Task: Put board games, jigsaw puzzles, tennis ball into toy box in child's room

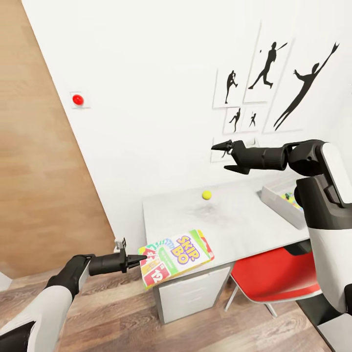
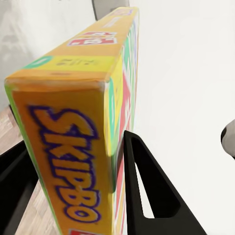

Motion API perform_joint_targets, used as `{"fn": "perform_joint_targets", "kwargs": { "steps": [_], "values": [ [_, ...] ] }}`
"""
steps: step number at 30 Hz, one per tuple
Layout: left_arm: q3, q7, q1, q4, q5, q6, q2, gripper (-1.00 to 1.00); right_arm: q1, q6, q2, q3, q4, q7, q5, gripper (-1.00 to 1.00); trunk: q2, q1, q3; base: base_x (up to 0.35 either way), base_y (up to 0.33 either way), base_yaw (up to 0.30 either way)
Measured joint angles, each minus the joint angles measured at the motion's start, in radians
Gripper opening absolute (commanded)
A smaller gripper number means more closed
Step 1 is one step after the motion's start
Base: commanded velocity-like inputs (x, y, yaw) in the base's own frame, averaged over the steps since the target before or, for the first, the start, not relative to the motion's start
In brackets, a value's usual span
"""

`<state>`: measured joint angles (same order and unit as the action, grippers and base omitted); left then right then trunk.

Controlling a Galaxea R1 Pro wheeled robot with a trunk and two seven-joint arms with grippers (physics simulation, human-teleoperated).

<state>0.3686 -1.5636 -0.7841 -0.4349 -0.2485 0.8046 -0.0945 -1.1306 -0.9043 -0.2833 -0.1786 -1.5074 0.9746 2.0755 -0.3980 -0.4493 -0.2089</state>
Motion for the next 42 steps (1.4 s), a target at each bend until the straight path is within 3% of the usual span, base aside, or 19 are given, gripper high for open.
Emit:
{"fn": "perform_joint_targets", "kwargs": {
  "steps": [42],
  "values": [
    [-0.002,0.0,0.0,0.0,0.0,0.0,0.002,-1.0,0.0,0.003,0.0,0.0,0.001,0.0,-0.003,1.0,0.0,0.0,0.066,0.0,0.0,0.0]
  ]
}}
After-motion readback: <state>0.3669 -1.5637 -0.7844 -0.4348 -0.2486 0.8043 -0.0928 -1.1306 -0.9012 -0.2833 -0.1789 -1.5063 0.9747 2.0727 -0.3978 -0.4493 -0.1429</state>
